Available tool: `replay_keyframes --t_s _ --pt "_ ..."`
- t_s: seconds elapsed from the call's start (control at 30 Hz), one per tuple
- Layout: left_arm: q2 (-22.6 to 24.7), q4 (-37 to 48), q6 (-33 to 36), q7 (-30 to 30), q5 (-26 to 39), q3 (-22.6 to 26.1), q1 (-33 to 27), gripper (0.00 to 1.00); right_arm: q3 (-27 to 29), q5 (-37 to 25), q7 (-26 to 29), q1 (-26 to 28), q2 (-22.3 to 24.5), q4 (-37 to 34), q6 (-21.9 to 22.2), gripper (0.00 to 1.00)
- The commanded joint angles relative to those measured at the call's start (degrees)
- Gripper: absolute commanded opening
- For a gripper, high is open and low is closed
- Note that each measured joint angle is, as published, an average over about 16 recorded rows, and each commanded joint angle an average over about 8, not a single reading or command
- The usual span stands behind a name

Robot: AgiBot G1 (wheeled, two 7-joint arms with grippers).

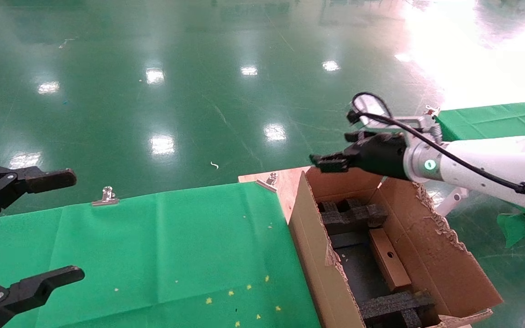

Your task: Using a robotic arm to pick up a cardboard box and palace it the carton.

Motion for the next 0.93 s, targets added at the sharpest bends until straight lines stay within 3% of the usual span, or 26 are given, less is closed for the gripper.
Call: replay_keyframes --t_s 0.03,0.83,0.93 --pt "0.0 0.0 0.0 0.0 0.0 0.0 0.0 1.0 3.78 1.92 -2.9 -2.08 -0.27 -0.19 -2.67 1.0" --pt "0.0 0.0 0.0 0.0 0.0 0.01 0.0 1.0 48.62 24.77 -37.38 -26.83 -3.42 -2.41 -34.36 1.0" --pt "0.0 0.0 0.0 0.0 0.0 0.01 0.0 1.0 51.41 26.19 -39.52 -28.37 -3.62 -2.55 -36.33 1.0"
